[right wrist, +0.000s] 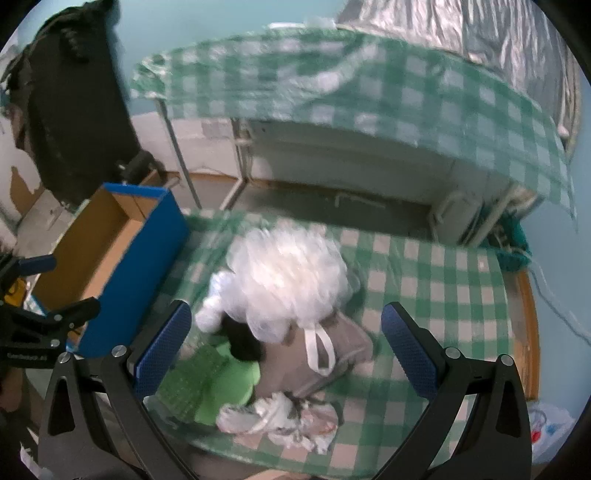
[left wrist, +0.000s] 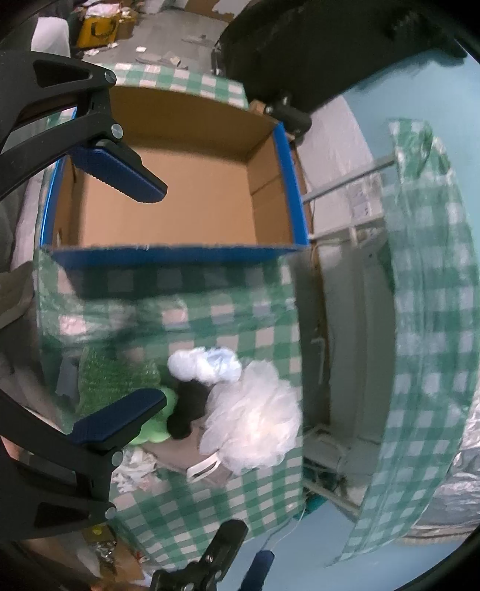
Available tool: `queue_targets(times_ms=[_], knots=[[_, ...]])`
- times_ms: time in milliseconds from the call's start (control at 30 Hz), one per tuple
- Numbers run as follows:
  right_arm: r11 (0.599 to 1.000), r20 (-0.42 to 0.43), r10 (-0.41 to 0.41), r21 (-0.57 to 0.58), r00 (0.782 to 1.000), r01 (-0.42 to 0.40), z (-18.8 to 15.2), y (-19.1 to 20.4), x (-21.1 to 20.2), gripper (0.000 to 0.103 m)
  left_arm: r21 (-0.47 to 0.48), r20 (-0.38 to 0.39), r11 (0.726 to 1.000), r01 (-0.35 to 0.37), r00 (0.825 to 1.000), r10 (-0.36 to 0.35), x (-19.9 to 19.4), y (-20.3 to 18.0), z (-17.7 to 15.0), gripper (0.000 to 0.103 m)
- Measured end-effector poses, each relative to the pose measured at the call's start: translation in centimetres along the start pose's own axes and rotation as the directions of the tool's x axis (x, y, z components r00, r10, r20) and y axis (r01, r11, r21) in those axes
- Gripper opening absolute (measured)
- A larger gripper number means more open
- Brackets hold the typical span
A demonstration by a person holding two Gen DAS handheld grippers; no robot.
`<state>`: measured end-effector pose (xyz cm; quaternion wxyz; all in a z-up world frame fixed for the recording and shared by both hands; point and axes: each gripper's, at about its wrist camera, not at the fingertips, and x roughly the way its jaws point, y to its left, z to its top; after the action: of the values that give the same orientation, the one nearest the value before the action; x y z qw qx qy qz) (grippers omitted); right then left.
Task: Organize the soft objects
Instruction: 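Grasp the green mesh scrubber with the left tool while the right tool grasps the white taped bundle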
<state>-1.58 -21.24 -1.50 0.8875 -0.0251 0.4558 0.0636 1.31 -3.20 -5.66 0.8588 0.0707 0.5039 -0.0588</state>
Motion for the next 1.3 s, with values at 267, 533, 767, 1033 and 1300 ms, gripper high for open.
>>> queue_targets(times_ms=[267, 533, 767, 1033, 1300], knots=[[0.999, -0.116, -0.021, -0.035, 0.993, 0.017, -3.3, -0.8, 2.5, 0.102, 0.057, -0.089, 0.998, 0.017, 0.996, -0.012, 2.5, -2.1, -1.1, 0.102], [0.999, -0.231, 0.017, -0.028, 0.973, -0.024, -6.2, -0.7, 5.0, 0.102, 0.098, -0.162, 0.994, 0.048, 0.986, -0.032, 5.0, -4.4, -2.3, 0.101], [0.998, -0.315, 0.034, -0.031, 0.949, -0.047, -7.9, -0.9, 7.3, 0.102, 0.137, -0.222, 0.988, 0.069, 0.974, -0.037, 6.8, -6.1, -3.4, 0.101], [0.997, -0.388, 0.026, -0.058, 0.921, -0.053, -9.9, -0.3, 9.8, 0.097, 0.147, -0.278, 0.984, 0.097, 0.959, -0.053, 8.3, -7.1, -3.8, 0.101], [0.994, -0.415, 0.094, -0.016, 0.905, -0.11, -10.2, -1.0, 10.8, 0.066, 0.144, -0.314, 0.981, 0.13, 0.946, -0.079, 9.4, -7.9, -4.1, 0.101]])
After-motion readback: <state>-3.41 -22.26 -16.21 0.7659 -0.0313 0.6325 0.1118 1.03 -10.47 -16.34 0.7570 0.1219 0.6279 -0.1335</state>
